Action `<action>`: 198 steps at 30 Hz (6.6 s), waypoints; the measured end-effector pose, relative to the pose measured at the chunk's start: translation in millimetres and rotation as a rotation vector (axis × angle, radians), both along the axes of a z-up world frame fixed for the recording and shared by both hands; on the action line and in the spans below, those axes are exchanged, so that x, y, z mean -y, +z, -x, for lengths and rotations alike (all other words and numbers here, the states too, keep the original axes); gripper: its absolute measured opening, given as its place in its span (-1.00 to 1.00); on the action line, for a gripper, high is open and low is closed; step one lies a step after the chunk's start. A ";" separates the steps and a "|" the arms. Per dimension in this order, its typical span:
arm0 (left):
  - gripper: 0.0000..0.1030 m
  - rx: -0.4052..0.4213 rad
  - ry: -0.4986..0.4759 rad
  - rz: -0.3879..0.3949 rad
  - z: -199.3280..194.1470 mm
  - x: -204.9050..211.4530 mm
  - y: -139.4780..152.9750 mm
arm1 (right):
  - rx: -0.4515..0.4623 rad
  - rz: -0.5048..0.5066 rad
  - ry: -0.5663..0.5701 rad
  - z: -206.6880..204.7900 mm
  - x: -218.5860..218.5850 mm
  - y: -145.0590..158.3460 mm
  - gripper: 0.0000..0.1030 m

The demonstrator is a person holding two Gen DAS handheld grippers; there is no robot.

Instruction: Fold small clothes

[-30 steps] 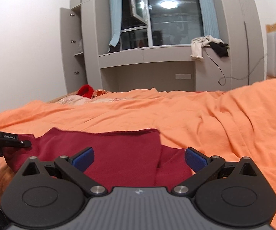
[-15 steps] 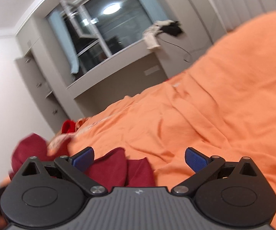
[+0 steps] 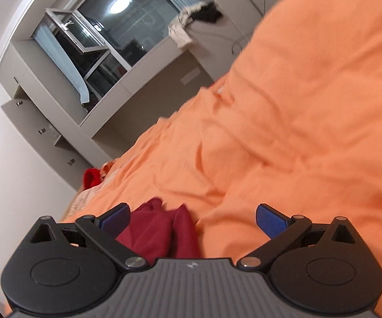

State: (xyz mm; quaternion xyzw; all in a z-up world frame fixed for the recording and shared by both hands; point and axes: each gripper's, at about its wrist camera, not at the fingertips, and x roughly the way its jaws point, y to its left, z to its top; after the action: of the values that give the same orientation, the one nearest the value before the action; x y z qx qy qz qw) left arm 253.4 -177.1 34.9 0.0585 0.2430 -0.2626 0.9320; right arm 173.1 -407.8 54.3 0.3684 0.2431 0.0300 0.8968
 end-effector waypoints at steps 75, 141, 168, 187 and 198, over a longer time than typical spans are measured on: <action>-0.71 0.274 -0.226 -0.139 48.6 -9.0 -24.5 | 0.065 0.171 0.096 -16.5 -39.1 -1.6 -0.93; 0.99 -0.168 0.242 0.163 -49.7 -118.3 -42.4 | -0.029 0.200 0.148 -2.4 -41.4 -7.5 0.99; 0.99 -0.173 0.238 0.171 -49.9 -117.1 -40.4 | 0.128 1.132 0.242 11.7 -173.0 -16.3 -0.37; 0.99 -0.173 0.238 0.171 -49.6 -116.6 -40.4 | 0.237 1.301 0.311 20.2 -196.4 -22.6 -0.61; 0.99 -0.172 0.239 0.170 -49.8 -116.6 -40.6 | 0.128 0.875 0.244 4.9 -140.8 0.9 0.49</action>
State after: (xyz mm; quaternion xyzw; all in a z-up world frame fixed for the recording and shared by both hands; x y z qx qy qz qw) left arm 303.1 -60.5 -5.7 -0.0725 0.3041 -0.1736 0.9339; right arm 168.2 -267.0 55.2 -0.0791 0.2187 0.0526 0.9712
